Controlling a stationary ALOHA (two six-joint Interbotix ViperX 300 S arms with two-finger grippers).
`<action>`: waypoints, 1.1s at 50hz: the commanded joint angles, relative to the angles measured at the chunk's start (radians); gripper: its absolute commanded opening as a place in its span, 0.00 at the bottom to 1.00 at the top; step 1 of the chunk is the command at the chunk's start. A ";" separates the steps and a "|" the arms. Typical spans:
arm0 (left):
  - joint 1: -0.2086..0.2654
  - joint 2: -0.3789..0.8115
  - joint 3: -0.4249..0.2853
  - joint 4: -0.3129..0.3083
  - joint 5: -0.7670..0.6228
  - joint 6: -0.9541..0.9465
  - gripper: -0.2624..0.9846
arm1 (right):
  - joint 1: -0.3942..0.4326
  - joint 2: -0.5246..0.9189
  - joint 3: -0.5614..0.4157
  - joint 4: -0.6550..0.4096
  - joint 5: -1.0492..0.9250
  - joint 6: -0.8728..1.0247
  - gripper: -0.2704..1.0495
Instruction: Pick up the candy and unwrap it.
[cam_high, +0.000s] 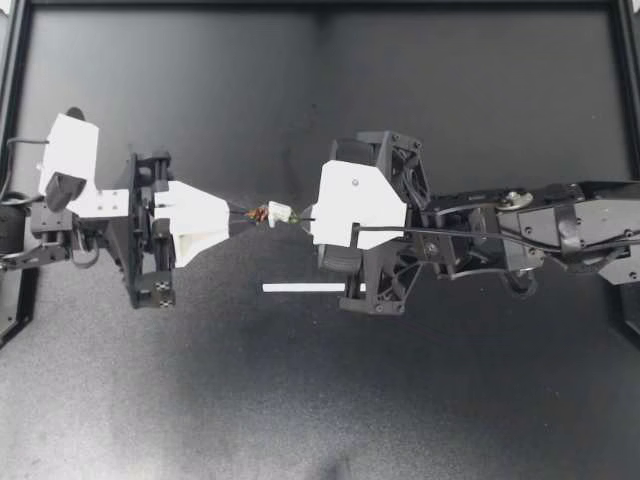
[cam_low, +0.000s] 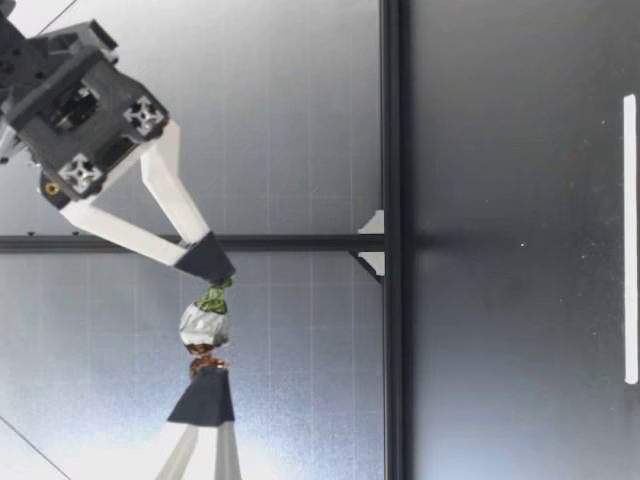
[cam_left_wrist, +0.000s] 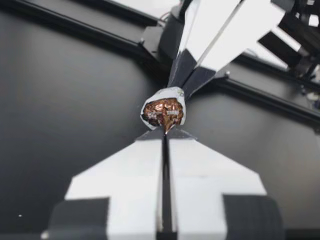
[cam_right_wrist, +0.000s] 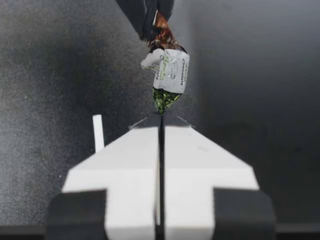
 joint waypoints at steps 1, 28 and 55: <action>0.000 -0.014 -0.012 0.000 -0.009 -0.003 0.05 | 0.003 -0.028 -0.011 -0.002 -0.003 -0.002 0.08; 0.000 -0.009 -0.011 0.002 -0.008 0.071 0.05 | 0.003 -0.052 0.015 -0.002 -0.034 0.029 0.55; 0.003 -0.018 -0.058 -0.175 0.014 -0.692 0.05 | 0.074 -0.038 0.023 -0.480 0.133 0.049 0.54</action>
